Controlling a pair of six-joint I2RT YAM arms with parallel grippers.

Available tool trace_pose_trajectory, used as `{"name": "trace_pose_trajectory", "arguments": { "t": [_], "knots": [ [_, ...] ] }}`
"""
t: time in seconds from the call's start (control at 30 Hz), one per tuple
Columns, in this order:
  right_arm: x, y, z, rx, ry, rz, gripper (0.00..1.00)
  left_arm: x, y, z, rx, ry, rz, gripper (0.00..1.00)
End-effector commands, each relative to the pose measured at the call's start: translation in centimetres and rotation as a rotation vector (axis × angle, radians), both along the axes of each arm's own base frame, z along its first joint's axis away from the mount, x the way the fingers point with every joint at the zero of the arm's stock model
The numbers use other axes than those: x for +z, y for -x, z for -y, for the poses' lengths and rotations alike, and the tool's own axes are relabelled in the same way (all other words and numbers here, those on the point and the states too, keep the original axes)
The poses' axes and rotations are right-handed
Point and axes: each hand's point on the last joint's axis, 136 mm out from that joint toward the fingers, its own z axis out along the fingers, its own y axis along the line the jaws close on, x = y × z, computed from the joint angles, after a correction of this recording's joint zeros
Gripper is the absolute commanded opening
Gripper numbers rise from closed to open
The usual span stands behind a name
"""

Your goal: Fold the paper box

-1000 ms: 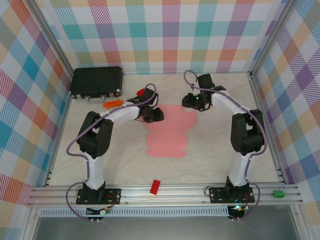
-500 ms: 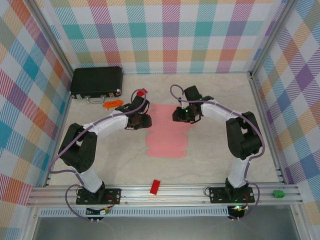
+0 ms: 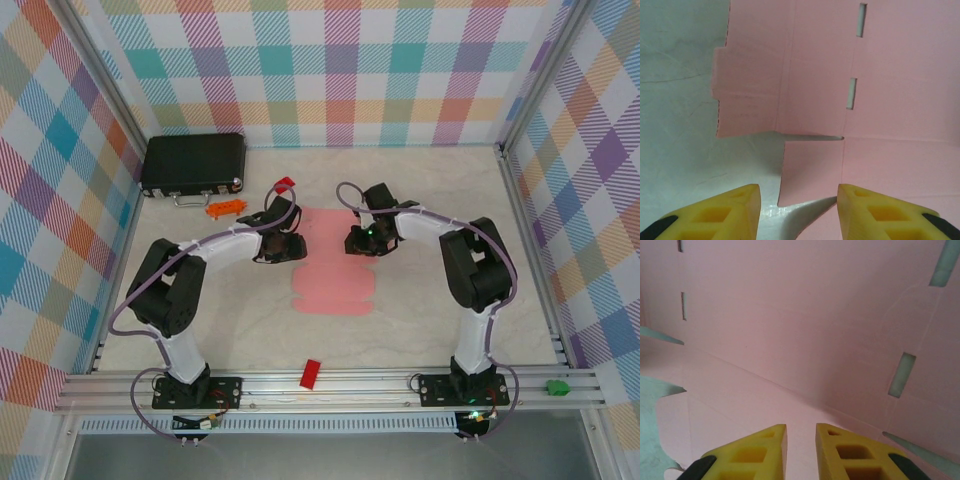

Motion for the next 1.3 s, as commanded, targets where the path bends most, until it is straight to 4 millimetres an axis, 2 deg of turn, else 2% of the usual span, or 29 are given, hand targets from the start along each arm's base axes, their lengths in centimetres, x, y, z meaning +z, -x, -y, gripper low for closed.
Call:
{"name": "trace_pose_trajectory", "arguments": {
  "t": [0.0, 0.13, 0.4, 0.83, 1.27],
  "knots": [
    [-0.6, 0.4, -0.3, 0.001, -0.007, -0.016, 0.23, -0.7, -0.5, 0.3, 0.012, 0.019, -0.006, 0.44],
    [-1.1, 0.7, -0.3, -0.010, 0.000, -0.031, 0.23, -1.3, -0.8, -0.6, 0.053, -0.020, -0.006, 0.44],
    [-2.0, 1.0, -0.6, -0.017, 0.020, -0.043, 0.23, -1.2, -1.0, 2.0, -0.008, 0.103, -0.018, 0.42],
    [-2.6, 0.9, -0.5, -0.032, 0.049, -0.052, 0.23, 0.7, -0.9, 2.5, -0.045, 0.133, 0.009, 0.34],
    [-2.9, 0.9, -0.5, -0.036, 0.051, -0.062, 0.23, 1.5, -0.7, 4.6, -0.153, 0.161, 0.020, 0.34]
  ]
}}
